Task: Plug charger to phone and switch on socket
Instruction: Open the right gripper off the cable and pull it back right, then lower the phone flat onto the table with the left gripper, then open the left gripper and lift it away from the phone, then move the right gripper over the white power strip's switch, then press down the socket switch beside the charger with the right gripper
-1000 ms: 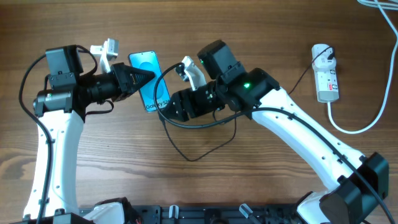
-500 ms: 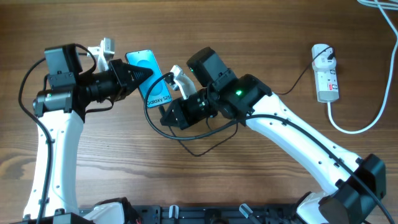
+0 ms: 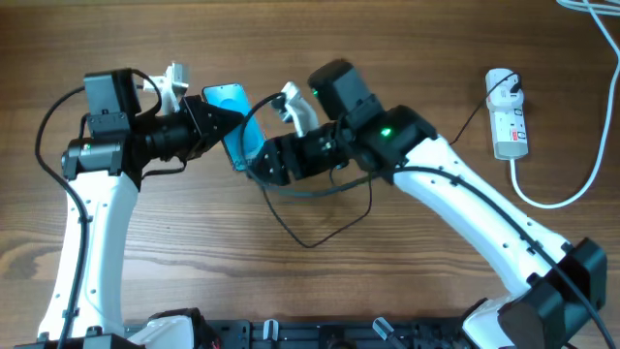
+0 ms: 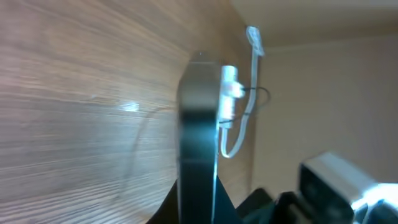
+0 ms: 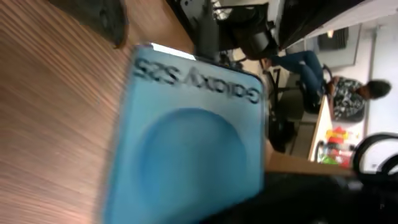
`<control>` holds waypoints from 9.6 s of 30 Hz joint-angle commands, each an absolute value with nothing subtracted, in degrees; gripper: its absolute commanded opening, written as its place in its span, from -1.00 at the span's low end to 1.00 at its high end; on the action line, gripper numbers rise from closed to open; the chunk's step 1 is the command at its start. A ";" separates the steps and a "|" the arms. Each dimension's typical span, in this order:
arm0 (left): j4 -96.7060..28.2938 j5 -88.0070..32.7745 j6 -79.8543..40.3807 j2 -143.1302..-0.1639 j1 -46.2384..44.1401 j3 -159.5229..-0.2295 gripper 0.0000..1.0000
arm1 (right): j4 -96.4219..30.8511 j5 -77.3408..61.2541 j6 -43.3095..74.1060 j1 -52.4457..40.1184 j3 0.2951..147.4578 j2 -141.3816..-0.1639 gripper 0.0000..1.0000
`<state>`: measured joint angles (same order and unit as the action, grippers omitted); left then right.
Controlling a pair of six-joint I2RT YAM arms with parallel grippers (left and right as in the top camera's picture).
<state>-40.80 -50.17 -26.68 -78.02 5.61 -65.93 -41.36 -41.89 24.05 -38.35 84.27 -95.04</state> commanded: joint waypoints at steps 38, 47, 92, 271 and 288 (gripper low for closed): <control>-30.63 -15.53 -23.14 -109.58 -14.79 -65.78 -0.57 | -51.42 -2.33 18.13 -31.00 84.77 -95.37 0.99; -30.65 -15.51 -23.14 -109.58 -14.79 -65.78 -0.46 | -51.40 -2.31 18.13 -31.00 84.77 -95.37 0.99; -31.03 -14.24 -23.14 -108.71 3.73 -69.71 1.00 | -51.40 -2.33 18.13 -31.00 84.77 -95.37 0.99; -33.41 2.90 -15.40 -108.71 4.89 -69.67 1.00 | -61.43 -2.57 23.86 24.23 108.22 -134.43 1.00; -33.41 2.87 -15.40 -108.71 4.89 -69.67 1.00 | -60.86 -6.90 19.97 24.23 104.81 -134.58 1.00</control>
